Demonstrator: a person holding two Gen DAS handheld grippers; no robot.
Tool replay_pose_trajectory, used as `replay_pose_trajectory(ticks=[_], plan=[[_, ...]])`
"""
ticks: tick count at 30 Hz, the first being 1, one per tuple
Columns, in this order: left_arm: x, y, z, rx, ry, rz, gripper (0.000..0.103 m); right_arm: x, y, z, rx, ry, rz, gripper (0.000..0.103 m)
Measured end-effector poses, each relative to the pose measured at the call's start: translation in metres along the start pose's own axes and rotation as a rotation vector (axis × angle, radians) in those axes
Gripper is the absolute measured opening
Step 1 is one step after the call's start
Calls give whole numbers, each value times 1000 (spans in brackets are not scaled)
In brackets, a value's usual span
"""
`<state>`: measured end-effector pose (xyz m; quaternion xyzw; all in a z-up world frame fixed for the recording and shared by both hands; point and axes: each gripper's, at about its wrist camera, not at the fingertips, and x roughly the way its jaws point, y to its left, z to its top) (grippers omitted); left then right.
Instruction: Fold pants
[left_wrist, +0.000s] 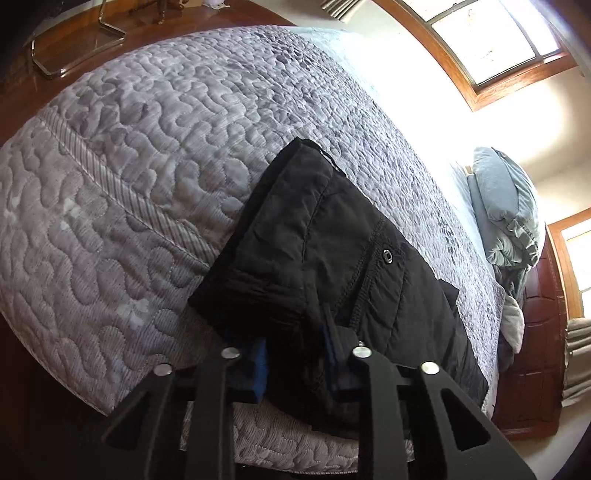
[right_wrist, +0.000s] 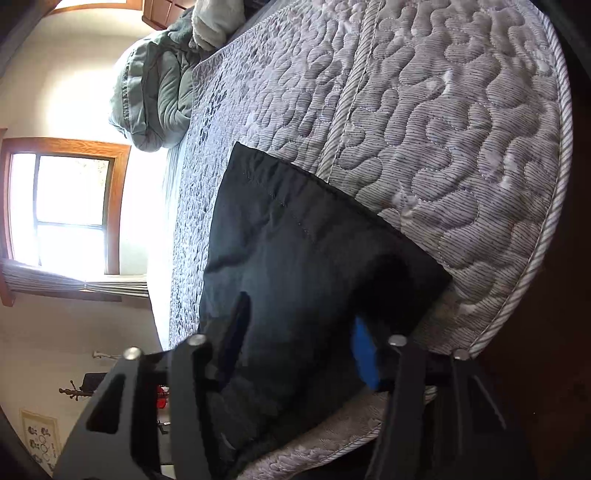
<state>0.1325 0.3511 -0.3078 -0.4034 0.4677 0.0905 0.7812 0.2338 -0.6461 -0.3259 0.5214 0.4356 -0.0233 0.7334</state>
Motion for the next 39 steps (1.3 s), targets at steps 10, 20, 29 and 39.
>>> replay_pose_trajectory(ticks=[10, 20, 29, 39], plan=[[-8, 10, 19, -30, -18, 4, 16, -1, -1, -23, -95, 38, -84, 6], [5, 23, 8, -32, 4, 32, 16, 2, -14, -19, -74, 30, -105, 7], [-15, 19, 4, 52, -62, 62, 61, -41, -23, -19, -35, -23, -42, 36], [-38, 11, -24, 101, -143, 33, 86, -60, -53, -21, 51, -68, 54, 63]])
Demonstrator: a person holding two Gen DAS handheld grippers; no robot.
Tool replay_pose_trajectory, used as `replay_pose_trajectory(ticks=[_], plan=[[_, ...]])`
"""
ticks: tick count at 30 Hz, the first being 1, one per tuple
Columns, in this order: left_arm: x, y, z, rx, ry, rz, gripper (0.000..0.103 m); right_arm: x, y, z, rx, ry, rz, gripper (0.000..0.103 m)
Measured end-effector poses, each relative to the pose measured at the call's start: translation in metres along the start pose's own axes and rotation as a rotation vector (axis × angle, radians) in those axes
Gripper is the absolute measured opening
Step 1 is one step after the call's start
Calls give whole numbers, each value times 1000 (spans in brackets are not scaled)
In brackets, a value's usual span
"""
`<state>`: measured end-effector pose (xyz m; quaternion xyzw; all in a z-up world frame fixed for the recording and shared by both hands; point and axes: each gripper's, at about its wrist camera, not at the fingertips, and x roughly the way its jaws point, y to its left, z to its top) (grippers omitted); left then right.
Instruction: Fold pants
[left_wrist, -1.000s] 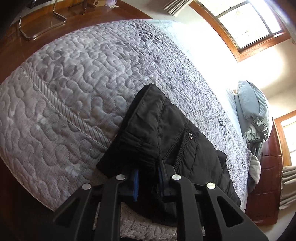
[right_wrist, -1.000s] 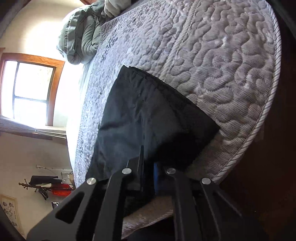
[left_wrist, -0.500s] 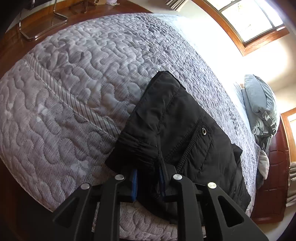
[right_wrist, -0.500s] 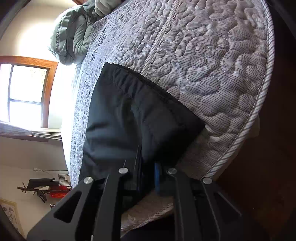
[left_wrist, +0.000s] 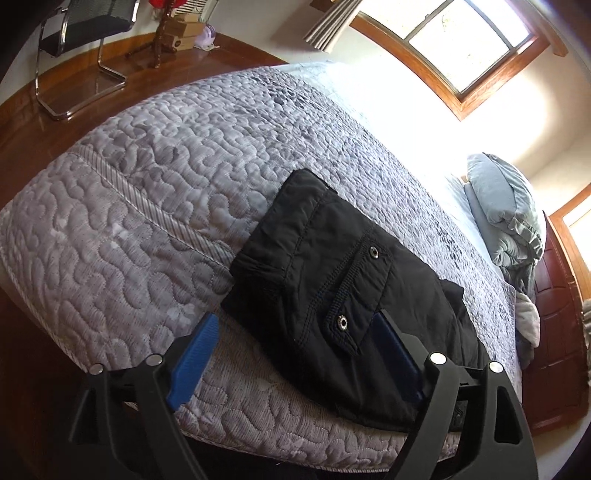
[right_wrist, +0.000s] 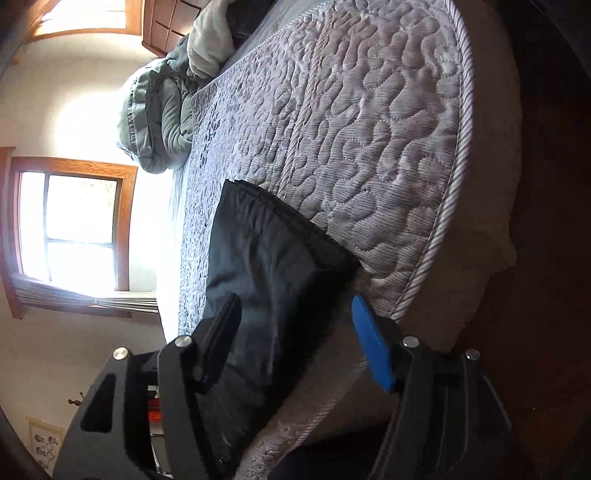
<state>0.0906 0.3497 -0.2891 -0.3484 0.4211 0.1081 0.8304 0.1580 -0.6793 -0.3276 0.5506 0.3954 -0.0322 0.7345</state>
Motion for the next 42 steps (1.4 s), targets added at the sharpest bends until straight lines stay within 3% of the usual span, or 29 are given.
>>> replay_pose_trajectory(ticks=[11, 14, 17, 21, 23, 25, 33, 42], plan=[[46, -7, -15, -56, 90, 5, 88, 41, -22, -3, 70, -5, 114, 65], [52, -6, -17, -80, 87, -9, 88, 46, -19, 0, 71, -13, 191, 65], [56, -8, -18, -91, 78, -6, 89, 51, -27, -1, 78, -30, 205, 60], [59, -12, -19, -88, 62, 10, 90, 51, -22, -4, 40, -42, 224, 64], [60, -15, -21, -85, 47, 23, 90, 54, -15, -1, 17, -36, 205, 61], [60, -19, -23, -86, 27, 35, 91, 59, -11, 1, 12, -18, 184, 23], [60, -37, -39, -56, -85, 94, 92, 38, 39, -4, -113, -52, 108, 17], [58, -32, -43, -73, -115, 85, 92, 25, 100, -15, -246, -81, 28, 17]])
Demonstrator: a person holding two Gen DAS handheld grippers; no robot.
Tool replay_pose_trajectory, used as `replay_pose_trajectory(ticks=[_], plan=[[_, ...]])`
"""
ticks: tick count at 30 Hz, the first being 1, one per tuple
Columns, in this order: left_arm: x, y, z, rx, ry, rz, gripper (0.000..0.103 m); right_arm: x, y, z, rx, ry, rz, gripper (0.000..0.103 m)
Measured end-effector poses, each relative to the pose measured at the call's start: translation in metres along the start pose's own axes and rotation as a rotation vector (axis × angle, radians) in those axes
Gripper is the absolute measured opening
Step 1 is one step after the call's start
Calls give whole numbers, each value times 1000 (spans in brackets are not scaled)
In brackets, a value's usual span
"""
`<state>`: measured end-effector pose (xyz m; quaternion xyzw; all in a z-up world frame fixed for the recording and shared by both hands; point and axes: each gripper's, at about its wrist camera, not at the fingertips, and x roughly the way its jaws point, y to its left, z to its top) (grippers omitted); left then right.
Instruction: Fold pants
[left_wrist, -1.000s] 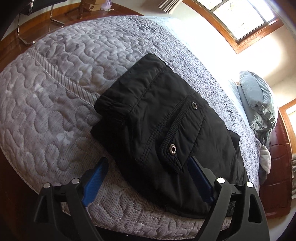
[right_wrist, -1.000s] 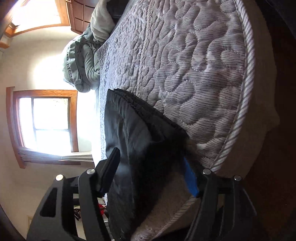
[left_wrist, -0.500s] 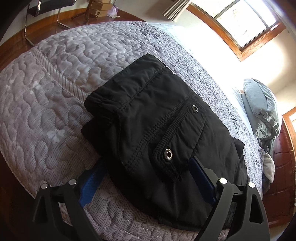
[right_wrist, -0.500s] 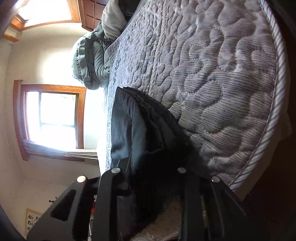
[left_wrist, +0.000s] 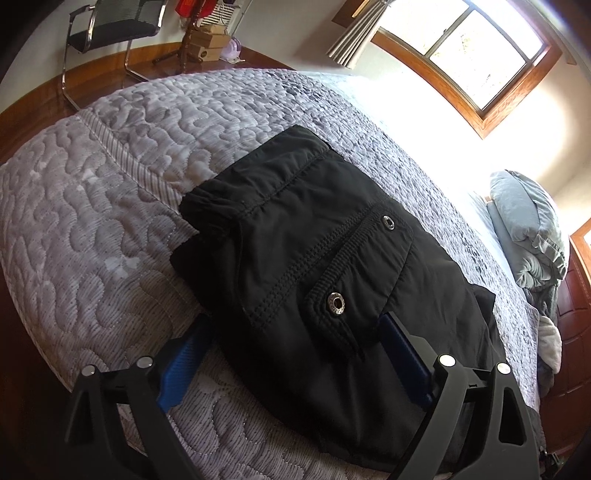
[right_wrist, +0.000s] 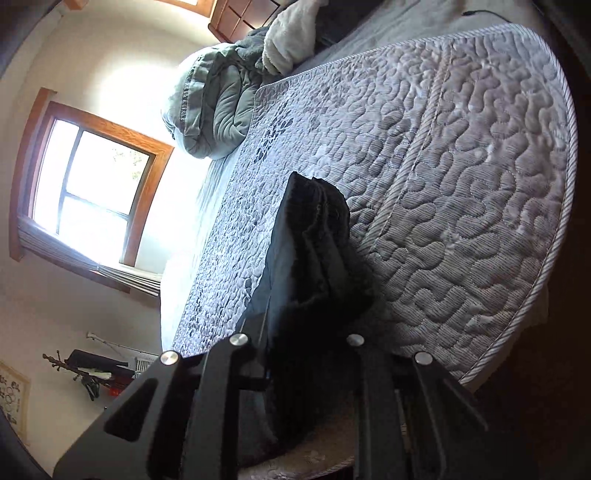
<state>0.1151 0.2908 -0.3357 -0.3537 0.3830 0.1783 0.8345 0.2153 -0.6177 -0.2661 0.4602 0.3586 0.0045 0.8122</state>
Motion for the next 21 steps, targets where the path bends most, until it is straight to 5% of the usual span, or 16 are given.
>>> replay_pose_trajectory(ticks=[21], plan=[[-9, 16, -1, -46, -10, -51, 92, -31, 124, -26, -295, -34, -83, 16]])
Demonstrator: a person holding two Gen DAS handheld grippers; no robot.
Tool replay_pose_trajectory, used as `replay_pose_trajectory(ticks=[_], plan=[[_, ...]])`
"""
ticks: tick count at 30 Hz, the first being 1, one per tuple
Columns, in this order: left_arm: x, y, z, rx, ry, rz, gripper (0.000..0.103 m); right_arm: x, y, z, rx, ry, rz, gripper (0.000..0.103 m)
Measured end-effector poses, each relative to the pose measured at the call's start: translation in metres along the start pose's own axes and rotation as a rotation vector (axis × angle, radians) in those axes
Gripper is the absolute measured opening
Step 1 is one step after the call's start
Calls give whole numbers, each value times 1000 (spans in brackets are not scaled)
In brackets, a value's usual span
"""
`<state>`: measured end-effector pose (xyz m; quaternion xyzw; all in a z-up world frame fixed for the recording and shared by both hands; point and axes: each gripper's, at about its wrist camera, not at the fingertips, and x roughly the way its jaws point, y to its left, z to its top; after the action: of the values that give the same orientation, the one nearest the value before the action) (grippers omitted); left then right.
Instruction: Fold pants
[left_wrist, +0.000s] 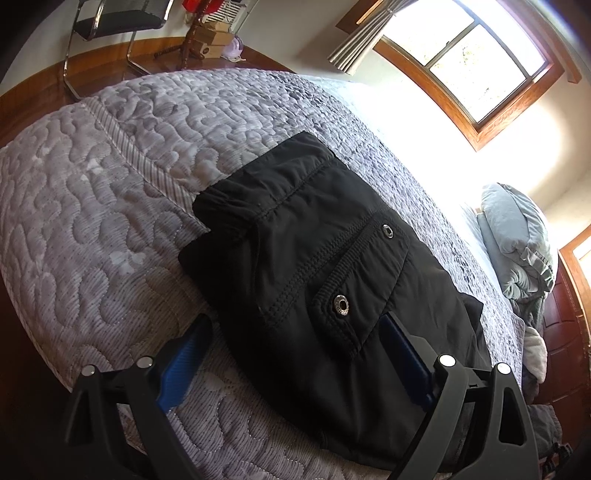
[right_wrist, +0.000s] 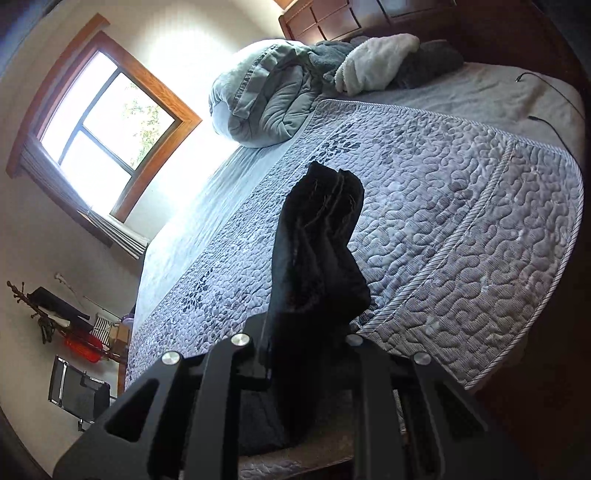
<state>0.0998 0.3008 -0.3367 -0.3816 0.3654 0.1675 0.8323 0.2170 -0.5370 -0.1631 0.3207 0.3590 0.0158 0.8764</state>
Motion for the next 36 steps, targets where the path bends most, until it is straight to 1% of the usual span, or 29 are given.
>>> replay_pose_trajectory(ticks=[11, 18, 26, 32, 36], plan=[[0, 2, 1, -8, 4, -10, 92, -8, 47, -4, -112, -14, -31, 16], [1, 2, 1, -9, 8, -11, 93, -11, 65, -9, -173, -23, -52, 16], [3, 2, 2, -5, 13, -5, 93, -21, 85, -13, -226, -42, -58, 16], [6, -3, 2, 6, 19, 13, 93, -28, 98, -17, -257, -60, -57, 15], [8, -5, 2, 10, 18, 27, 93, -33, 113, -22, -300, -77, -50, 15]])
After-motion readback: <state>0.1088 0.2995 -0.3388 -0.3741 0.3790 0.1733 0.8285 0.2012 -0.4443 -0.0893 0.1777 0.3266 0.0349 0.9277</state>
